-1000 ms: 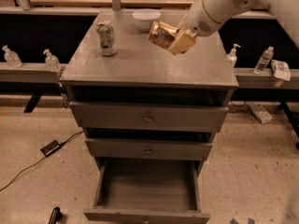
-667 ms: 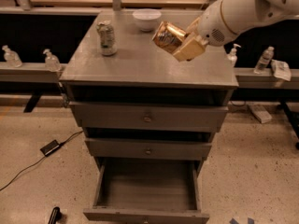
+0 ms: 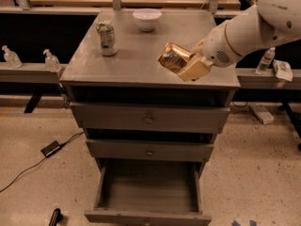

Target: Place orange can into bottom drawer

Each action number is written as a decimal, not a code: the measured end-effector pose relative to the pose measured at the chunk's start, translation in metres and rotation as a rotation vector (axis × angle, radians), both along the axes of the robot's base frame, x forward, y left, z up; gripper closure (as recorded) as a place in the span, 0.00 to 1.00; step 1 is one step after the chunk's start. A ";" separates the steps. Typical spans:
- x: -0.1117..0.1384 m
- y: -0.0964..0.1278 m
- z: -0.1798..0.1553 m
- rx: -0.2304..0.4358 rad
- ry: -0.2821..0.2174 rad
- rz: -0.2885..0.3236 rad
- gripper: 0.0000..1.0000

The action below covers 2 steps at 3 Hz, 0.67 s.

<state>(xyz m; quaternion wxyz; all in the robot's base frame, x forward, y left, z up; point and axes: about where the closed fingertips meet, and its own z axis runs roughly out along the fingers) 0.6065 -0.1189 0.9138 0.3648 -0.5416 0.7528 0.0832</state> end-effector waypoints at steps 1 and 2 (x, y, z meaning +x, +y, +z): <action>-0.019 0.005 -0.041 0.060 0.115 0.027 1.00; -0.072 0.017 -0.122 0.243 0.297 0.086 1.00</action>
Offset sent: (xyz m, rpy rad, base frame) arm -0.1510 0.0145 -0.2108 0.5659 0.5099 0.1349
